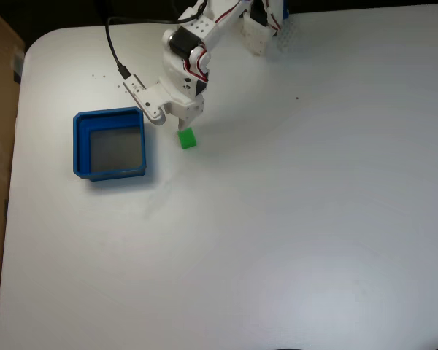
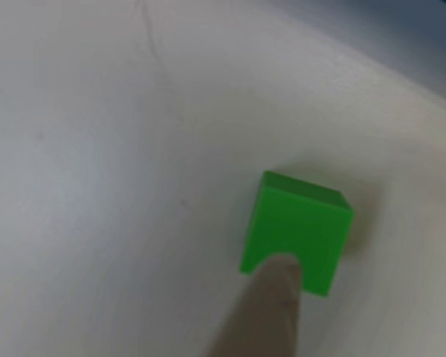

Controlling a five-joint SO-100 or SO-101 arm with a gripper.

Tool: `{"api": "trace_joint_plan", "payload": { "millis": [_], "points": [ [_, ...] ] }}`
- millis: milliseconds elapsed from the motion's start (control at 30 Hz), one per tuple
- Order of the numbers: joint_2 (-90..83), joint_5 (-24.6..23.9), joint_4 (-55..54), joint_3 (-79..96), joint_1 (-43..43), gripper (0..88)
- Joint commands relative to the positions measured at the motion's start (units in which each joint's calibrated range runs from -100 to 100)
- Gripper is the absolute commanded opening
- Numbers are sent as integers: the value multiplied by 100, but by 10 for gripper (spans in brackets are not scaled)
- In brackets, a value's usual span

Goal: Pick up green cube and drop it in the blue box

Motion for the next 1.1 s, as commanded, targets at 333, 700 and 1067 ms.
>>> {"api": "trace_joint_plan", "payload": {
  "millis": [333,700,1067],
  "points": [
    [-47,-29,30,-332,-322,224],
    [254,-532,5,-350,-322,226],
    [805,-532,5,-368,-315,224]
  ]
}}
